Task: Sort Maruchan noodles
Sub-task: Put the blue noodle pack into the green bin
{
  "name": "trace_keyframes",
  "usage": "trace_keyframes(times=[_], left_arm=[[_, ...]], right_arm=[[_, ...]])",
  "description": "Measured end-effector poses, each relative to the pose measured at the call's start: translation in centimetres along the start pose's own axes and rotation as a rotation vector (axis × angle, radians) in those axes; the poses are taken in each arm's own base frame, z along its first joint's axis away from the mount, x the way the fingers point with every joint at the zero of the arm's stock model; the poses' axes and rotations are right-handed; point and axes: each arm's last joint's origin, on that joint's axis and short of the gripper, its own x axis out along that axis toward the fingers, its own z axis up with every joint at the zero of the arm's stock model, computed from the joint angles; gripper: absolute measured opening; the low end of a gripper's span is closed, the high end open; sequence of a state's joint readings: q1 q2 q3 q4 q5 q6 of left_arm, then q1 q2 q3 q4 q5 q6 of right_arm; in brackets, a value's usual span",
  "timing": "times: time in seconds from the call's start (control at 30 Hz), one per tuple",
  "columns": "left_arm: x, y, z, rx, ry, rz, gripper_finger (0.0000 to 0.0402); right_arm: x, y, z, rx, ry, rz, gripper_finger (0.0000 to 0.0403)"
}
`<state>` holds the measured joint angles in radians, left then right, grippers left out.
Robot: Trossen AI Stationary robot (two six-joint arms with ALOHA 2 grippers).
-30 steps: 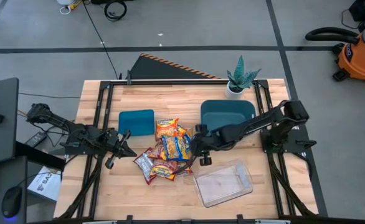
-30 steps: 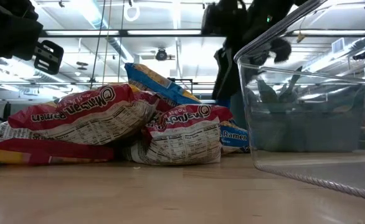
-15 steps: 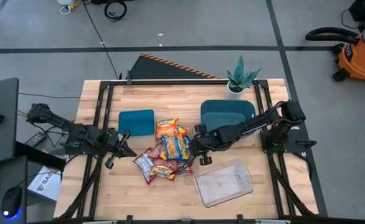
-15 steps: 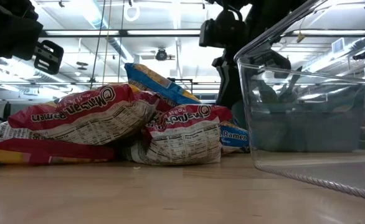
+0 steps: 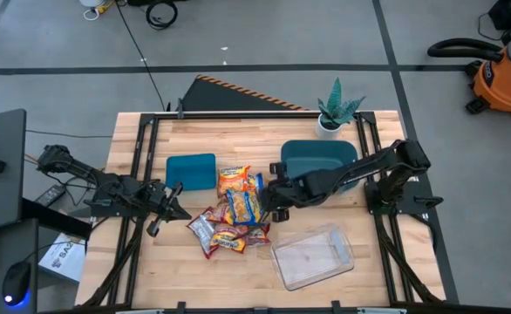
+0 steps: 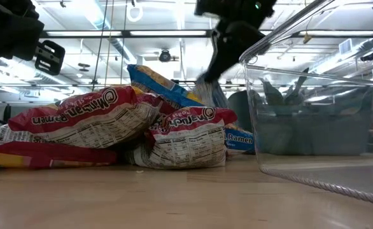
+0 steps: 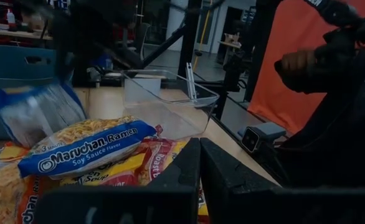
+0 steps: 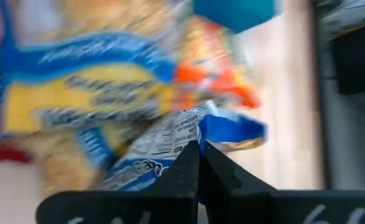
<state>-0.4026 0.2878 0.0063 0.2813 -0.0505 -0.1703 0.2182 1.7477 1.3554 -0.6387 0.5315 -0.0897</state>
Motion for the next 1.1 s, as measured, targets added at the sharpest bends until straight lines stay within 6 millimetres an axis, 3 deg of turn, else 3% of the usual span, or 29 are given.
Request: trace_keyframes(times=[0.17, 0.33, 0.5, 0.7, 0.9, 1.1], left_arm=[[0.0, 0.0, 0.0, 0.0, -0.004, 0.0, 0.0014], [0.0, 0.0, 0.1, 0.0, -0.004, -0.001, 0.0014], [0.0, 0.0, 0.0, 0.0, -0.004, 0.0, 0.0014], [0.0, 0.0, 0.0, 0.0, -0.004, -0.001, 0.0014], [0.0, 0.0, 0.0, 0.0, -0.004, 0.0, 0.0014], [0.0, 0.0, 0.0, 0.0, -0.003, 0.0, 0.0014]], right_arm=[[-2.4, -1.4, 1.0, -0.017, -0.006, -0.185, 0.0007], [-5.3, -3.1, 0.6, 0.019, -0.027, -0.34, 0.0009], [-8.7, -5.3, -0.9, 0.123, -0.033, -0.438, 0.0009], [-12.0, -7.1, -3.9, 0.254, 0.013, -0.423, 0.0009], [-13.7, -7.7, -6.7, 0.371, 0.14, -0.371, 0.0009], [-13.4, -7.2, -9.2, 0.431, 0.292, -0.348, 0.0009]])
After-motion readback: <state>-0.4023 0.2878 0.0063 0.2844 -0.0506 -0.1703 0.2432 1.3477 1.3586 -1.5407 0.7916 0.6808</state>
